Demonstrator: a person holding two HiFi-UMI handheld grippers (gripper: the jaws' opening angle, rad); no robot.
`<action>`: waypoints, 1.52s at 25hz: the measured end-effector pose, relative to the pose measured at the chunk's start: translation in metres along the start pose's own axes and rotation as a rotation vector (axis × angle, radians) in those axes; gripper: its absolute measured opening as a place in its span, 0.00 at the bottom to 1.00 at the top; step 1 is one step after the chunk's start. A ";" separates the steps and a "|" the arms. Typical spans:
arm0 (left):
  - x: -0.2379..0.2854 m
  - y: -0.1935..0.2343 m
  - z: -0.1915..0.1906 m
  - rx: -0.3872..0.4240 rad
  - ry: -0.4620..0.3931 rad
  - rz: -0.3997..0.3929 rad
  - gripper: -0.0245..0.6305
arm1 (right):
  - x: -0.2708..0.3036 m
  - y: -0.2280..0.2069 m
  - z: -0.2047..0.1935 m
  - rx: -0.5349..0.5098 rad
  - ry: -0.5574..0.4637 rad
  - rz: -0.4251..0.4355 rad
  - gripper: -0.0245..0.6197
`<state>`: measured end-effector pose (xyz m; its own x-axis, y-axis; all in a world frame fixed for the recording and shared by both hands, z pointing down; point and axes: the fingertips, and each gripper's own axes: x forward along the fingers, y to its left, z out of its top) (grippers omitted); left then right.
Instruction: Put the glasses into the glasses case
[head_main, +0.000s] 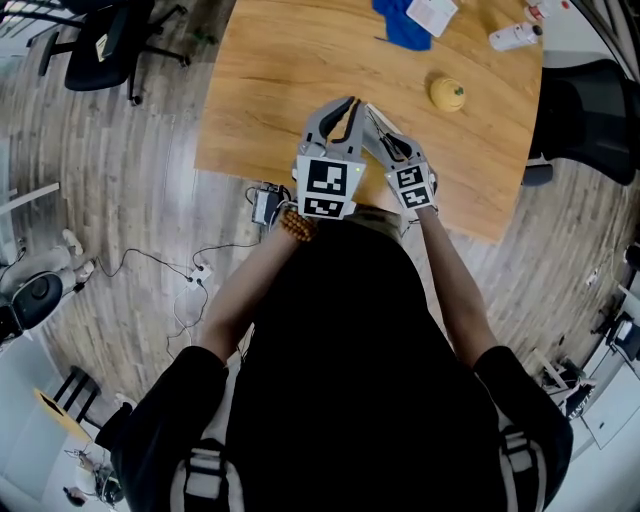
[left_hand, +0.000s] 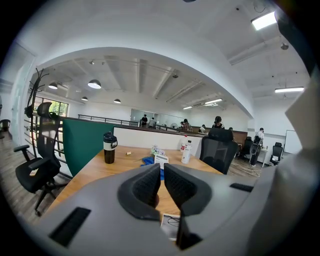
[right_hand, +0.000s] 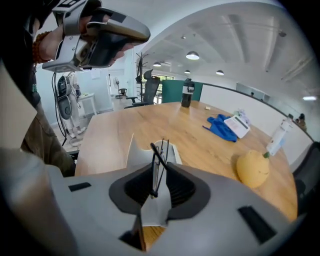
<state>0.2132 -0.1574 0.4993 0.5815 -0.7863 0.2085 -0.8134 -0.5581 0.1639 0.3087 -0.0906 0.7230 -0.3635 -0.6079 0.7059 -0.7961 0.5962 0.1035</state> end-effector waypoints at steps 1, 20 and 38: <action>0.000 0.000 0.000 -0.002 0.000 -0.001 0.10 | 0.003 0.001 -0.003 0.010 0.015 0.005 0.15; 0.006 0.004 -0.006 -0.051 0.011 -0.024 0.10 | 0.008 0.017 -0.014 -0.049 0.114 0.082 0.24; 0.007 -0.002 -0.006 -0.045 0.016 -0.055 0.10 | 0.027 -0.004 -0.037 -0.145 0.297 -0.007 0.08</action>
<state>0.2191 -0.1598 0.5066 0.6261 -0.7501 0.2128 -0.7787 -0.5879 0.2190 0.3202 -0.0905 0.7675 -0.1839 -0.4456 0.8762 -0.7132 0.6738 0.1930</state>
